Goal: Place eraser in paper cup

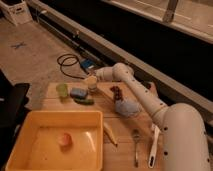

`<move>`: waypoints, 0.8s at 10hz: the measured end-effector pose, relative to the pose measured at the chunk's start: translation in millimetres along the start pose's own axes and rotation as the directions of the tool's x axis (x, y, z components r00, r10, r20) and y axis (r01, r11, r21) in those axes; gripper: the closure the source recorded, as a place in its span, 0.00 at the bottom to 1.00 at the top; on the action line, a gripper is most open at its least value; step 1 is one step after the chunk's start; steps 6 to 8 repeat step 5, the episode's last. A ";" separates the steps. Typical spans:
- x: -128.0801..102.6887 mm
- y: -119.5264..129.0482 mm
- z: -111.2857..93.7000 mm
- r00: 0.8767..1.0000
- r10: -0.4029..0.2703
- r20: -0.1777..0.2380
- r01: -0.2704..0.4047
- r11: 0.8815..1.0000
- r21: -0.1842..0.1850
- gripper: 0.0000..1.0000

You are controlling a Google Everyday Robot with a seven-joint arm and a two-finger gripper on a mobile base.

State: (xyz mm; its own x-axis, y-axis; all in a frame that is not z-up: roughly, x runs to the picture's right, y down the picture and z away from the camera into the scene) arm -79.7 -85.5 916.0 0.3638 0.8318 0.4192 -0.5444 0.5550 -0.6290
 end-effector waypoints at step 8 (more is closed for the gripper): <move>-29.7 3.2 -26.3 0.998 -0.054 0.013 0.054 0.998 0.038 0.26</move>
